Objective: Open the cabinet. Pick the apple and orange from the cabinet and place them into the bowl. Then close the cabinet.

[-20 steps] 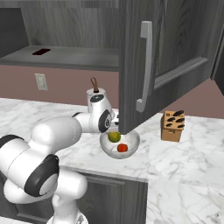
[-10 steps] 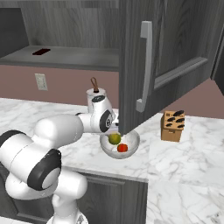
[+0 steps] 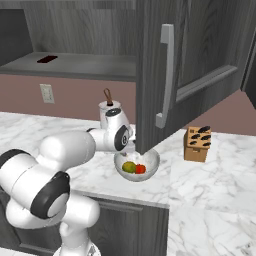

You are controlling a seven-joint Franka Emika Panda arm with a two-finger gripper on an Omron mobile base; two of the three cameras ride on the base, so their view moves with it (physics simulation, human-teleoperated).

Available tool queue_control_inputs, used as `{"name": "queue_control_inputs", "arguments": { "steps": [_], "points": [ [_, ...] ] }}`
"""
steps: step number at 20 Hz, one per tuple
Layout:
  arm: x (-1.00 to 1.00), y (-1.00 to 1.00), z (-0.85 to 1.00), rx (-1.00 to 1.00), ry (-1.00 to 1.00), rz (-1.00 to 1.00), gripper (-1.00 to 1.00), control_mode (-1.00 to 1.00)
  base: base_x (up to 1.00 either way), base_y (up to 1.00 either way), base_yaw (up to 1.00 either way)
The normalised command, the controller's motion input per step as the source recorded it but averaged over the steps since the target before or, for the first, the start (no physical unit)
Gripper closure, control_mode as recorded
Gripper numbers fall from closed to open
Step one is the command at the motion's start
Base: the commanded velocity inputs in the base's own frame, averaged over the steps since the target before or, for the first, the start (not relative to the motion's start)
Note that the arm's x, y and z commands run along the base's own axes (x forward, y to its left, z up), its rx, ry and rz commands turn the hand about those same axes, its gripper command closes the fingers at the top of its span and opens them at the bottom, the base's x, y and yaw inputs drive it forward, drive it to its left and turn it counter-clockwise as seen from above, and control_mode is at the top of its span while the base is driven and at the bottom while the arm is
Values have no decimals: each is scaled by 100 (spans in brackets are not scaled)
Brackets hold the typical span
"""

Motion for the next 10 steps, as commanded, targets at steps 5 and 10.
{"name": "queue_control_inputs", "arguments": {
  "steps": [5,10],
  "points": [
    [-34,0,32,0,-8,0,-100,-100,0,0,0],
    [-41,0,53,0,-5,0,-100,-100,0,0,0]
  ]
}}
